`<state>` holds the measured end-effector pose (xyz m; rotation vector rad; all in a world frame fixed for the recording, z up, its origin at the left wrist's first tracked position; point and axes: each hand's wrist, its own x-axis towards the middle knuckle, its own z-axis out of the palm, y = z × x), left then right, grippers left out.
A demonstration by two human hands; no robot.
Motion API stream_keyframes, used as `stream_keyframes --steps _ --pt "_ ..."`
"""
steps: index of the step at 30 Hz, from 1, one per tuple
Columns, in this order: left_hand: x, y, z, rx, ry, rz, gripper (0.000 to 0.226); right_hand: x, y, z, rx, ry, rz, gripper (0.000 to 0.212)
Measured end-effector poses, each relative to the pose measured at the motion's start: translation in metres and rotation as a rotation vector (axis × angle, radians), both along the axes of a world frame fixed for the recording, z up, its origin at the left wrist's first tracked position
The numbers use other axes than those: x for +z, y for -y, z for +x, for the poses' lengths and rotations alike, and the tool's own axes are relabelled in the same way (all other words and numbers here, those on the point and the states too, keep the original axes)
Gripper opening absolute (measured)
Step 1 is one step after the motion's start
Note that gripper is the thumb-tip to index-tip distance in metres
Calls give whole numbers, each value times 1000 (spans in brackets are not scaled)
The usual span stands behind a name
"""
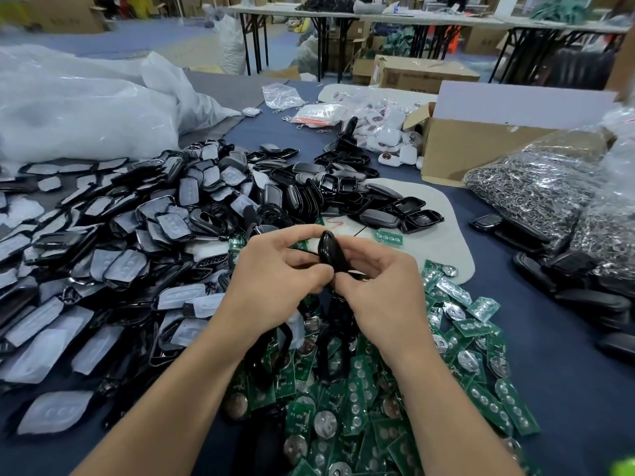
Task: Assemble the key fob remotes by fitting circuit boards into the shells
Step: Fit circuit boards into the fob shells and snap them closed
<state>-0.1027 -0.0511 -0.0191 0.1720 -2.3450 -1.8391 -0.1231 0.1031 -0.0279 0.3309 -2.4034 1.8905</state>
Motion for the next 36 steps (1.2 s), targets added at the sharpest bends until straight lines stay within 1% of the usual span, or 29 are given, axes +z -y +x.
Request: stream_keyframes --steps 4,8,12,15,17,19,21,22,24,26,28,30,32,33,36 --pt "-1 -1 -2 -6 23 145 28 1 2 3 -27 -50 120 52" --pt "-1 -5 -3 -6 24 219 21 0 5 6 -82 -135 191 57" --pt "3 -8 -3 -12 31 277 32 -1 9 7 -160 -230 211 63" --pt "4 -5 -3 -26 64 356 36 0 9 7 -151 -256 180 77" --pt "4 -5 -3 -29 70 378 35 -2 8 5 -149 -265 196 68" --pt "2 -8 -5 6 44 339 26 -4 7 5 -165 -301 225 65" --pt "-1 -10 -6 56 3 289 25 -5 7 6 -148 -340 237 63" --pt "-2 -10 -6 77 -16 275 28 -4 7 6 -114 -312 225 60" --pt "-3 -9 -7 99 -46 259 33 -1 5 3 -36 -179 127 48" --pt "-3 -7 -7 102 -80 233 38 -1 0 -2 -13 -45 16 38" --pt "-2 -5 -7 61 -133 172 44 -1 -4 -6 -4 26 -24 29" --pt "-1 -3 -6 14 -173 125 41 -1 -7 -8 -5 43 -59 27" --pt "-2 -2 -6 -2 -186 130 28 0 -9 -9 -23 28 -108 28" --pt "-2 0 -5 0 -185 125 26 0 -9 -8 -30 14 -126 28" --pt "-1 3 -5 -3 -196 84 30 1 -8 -6 -39 -27 -145 28"
